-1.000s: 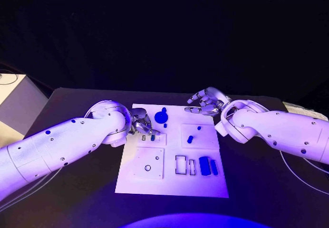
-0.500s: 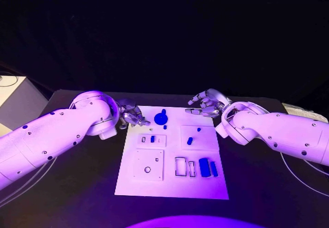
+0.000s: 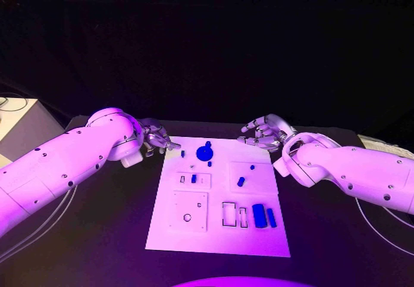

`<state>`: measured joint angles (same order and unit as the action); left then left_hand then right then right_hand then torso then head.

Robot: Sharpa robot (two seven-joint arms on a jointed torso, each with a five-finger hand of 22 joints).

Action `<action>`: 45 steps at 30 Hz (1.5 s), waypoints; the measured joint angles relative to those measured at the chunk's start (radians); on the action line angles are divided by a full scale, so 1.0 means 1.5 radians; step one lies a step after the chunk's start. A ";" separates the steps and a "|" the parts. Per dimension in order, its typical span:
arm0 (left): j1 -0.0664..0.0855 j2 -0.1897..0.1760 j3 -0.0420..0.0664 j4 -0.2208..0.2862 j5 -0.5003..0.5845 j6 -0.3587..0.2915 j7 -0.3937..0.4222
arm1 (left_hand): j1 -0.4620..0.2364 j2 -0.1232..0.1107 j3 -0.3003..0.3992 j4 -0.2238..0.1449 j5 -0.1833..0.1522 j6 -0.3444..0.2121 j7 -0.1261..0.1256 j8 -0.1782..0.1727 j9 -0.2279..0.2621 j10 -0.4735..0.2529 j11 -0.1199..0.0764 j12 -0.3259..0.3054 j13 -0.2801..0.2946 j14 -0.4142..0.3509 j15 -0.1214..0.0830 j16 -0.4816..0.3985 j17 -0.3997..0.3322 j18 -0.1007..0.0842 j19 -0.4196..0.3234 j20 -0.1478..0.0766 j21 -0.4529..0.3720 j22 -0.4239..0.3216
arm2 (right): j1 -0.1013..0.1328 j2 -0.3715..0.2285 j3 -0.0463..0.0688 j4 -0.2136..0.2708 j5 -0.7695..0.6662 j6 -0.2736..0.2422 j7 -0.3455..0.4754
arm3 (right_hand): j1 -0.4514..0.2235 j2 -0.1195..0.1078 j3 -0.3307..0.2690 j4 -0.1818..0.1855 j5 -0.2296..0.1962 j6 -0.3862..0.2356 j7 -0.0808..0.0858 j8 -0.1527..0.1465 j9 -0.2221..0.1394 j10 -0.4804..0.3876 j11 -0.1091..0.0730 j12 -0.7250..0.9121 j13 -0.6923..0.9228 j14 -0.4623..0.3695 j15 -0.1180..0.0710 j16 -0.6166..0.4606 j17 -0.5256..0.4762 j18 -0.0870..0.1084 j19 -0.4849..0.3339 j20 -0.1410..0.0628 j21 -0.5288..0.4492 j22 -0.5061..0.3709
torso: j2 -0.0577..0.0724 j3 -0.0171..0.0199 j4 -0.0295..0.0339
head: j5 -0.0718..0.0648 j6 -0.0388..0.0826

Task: Assemble the parts on the task board

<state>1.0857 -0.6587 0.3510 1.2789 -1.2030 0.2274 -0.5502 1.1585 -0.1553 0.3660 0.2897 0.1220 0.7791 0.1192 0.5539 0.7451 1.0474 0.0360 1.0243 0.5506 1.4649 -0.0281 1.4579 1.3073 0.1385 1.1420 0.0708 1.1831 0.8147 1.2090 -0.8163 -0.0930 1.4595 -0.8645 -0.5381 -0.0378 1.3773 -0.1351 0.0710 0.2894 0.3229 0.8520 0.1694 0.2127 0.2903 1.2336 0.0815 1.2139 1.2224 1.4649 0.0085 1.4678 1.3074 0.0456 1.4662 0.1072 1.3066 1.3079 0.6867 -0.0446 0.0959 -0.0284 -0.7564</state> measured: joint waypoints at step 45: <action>0.031 0.094 -0.063 -0.144 -0.008 -0.008 0.045 | -0.019 0.031 -0.090 0.001 -0.036 0.029 -0.009 0.020 -0.041 0.018 -0.004 0.014 0.005 0.000 0.004 0.019 0.000 0.000 0.026 0.007 0.026 0.048 | 0.002 0.004 0.000 0.000 0.016 -0.023 0.012 | 0.000 0.000 0.005 -0.002 0.019 -0.002 -0.002 0.002 0.000 -0.002 -0.002 -0.008 -0.011 0.000 0.000 -0.003 0.000 0.000 0.000 0.000 -0.006 0.000 | 0.008 -0.0021 -0.0029 | 0.001 0.001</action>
<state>1.1328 -0.5175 0.2563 1.0630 -1.2144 0.2151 -0.4824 1.1303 -0.1092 0.2317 0.2911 0.0675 0.8223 0.1051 0.5844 0.6839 1.0742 0.0307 1.0455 0.5584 1.4653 -0.0216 1.4870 1.3073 0.1384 1.1812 0.0807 1.2220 0.8860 1.2118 -0.8108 -0.0927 1.4595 -0.8410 -0.5724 -0.0204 1.3778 -0.1355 0.0792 0.2869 0.3507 0.8485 0.1659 0.2163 0.2909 1.2303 0.0780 1.2018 1.2055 1.4648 0.0087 1.4637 1.3073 0.0455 1.4661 0.1073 1.2974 1.3073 0.6992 -0.0477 0.0915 -0.0267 -0.7554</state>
